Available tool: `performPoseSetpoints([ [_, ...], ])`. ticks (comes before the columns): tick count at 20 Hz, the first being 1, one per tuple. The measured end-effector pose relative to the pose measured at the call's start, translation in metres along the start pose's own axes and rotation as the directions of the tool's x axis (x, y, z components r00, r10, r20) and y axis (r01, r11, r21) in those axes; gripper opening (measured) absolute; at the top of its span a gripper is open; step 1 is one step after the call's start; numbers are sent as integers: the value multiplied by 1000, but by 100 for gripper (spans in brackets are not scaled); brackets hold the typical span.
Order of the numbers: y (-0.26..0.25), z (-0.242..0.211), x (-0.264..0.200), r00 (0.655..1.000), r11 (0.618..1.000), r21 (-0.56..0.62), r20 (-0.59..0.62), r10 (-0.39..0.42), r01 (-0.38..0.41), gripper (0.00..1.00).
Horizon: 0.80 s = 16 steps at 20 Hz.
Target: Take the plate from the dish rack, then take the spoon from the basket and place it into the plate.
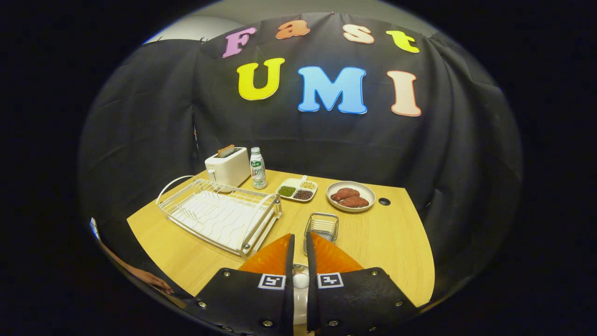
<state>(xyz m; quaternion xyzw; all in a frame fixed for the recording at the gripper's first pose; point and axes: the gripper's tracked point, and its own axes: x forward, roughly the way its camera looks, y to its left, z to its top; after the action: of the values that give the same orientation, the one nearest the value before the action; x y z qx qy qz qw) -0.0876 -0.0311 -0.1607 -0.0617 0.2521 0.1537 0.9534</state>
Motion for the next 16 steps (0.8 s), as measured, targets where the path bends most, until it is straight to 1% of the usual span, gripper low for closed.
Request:
performPoseSetpoints([
  [5,16,-21,15,997,999,-4,-63,40,-40,10],
  [16,31,-40,45,986,995,-54,-145,77,-86,11],
])
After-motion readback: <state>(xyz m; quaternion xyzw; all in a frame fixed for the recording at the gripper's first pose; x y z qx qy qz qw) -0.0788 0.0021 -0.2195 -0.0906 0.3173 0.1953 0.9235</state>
